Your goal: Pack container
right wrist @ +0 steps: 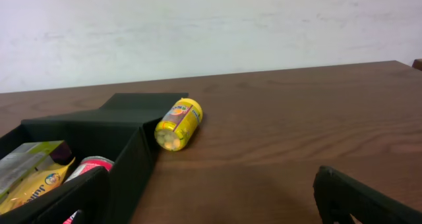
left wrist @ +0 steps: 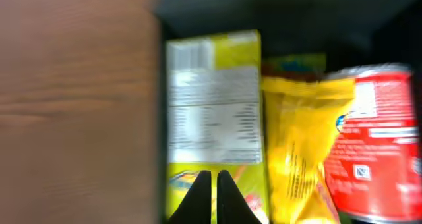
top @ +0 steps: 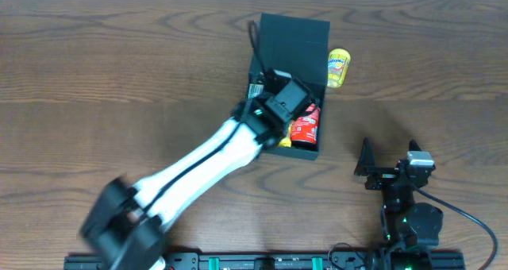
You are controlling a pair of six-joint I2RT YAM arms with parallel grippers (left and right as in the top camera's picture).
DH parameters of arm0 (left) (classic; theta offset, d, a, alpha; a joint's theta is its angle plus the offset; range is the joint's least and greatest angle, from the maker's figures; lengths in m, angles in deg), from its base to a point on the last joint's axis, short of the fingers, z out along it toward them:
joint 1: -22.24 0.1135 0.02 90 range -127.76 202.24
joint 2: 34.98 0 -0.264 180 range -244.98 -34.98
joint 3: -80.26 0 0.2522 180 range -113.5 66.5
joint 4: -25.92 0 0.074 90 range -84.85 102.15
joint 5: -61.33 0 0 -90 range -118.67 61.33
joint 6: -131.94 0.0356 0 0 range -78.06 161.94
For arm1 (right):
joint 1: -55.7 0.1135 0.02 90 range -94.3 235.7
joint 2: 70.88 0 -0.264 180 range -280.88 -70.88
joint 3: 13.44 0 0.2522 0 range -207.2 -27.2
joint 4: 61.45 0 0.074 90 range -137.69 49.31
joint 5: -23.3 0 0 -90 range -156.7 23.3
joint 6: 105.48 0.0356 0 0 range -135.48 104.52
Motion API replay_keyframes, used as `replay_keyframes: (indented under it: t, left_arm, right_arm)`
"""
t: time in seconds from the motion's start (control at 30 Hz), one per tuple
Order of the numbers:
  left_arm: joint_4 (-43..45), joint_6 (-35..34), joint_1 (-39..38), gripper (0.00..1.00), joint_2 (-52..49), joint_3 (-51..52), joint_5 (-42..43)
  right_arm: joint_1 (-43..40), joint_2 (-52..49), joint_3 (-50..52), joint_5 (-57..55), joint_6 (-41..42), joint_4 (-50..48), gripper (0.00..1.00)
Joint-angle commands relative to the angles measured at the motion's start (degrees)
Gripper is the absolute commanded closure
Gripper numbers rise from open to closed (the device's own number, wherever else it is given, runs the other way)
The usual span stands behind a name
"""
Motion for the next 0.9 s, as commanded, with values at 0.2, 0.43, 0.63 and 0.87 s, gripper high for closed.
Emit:
replay_keyframes:
  t: [0.2, 0.43, 0.63, 0.87]
  left_arm:
    - [-13.2, -1.7, 4.1, 0.94, 15.6, 0.5, -4.2]
    - [-18.9, 3.4, 17.0, 0.89, 25.5, 0.5, 5.3]
    - [-21.7, 3.3, 33.8, 0.14, 31.1, 0.5, 5.3]
    - [-22.0, 0.7, 43.7, 0.05, 30.5, 0.5, 8.2]
  right_arm:
    - [0.8, 0.3, 0.1, -0.2, 0.7, 0.3, 0.01]
    - [0.8, 0.3, 0.1, -0.2, 0.7, -0.1, 0.01]
    - [0.8, 0.3, 0.1, -0.8, 0.3, 0.1, 0.01]
    - [0.8, 0.3, -2.4, -0.8, 4.9, -0.9, 0.01]
